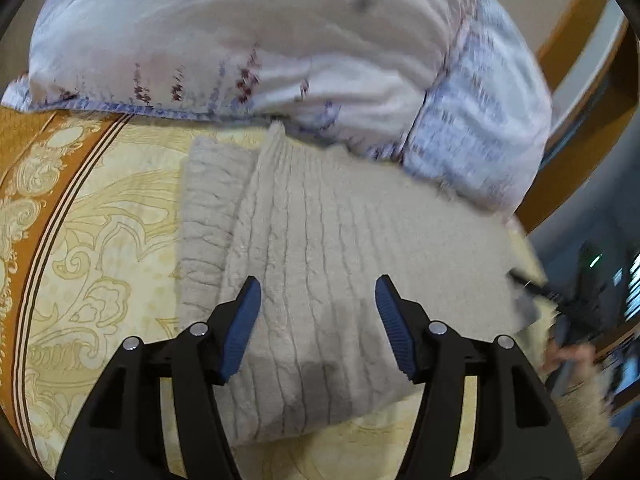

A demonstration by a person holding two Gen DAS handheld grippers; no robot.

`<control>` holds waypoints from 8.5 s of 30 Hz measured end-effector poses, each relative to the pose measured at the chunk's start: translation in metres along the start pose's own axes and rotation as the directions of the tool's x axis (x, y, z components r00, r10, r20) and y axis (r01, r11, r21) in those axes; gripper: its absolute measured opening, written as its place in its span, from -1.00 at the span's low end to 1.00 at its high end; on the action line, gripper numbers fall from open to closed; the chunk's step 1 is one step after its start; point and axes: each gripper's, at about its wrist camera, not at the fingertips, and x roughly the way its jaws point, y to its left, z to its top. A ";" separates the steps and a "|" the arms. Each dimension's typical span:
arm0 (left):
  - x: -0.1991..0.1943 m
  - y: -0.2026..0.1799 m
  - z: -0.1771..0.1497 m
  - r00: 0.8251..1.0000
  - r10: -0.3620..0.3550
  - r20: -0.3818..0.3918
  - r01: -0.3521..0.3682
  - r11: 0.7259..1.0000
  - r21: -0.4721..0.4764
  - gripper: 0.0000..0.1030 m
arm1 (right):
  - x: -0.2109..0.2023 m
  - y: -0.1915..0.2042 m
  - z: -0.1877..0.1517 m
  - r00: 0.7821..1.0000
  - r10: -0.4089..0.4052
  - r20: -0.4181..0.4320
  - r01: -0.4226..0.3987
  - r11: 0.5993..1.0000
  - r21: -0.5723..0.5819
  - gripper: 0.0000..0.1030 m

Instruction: Fold small clothes

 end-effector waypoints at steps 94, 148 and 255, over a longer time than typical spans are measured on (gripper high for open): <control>0.122 -0.105 0.026 0.964 -0.209 -0.167 0.174 0.964 -0.199 0.36 | 0.044 -0.022 0.032 0.774 0.625 -0.097 -0.572 0.758 0.313 -0.15; 0.119 -0.153 -0.046 0.887 -0.359 -0.290 0.315 0.930 -0.189 -0.54 | -0.070 -0.091 -0.028 0.942 0.310 0.128 -0.327 0.934 0.145 -0.82; 0.071 -0.001 0.037 0.959 -0.248 -0.136 0.206 0.943 -0.261 -0.01 | 0.038 0.043 0.029 0.832 0.548 -0.083 -0.533 0.832 0.156 -0.17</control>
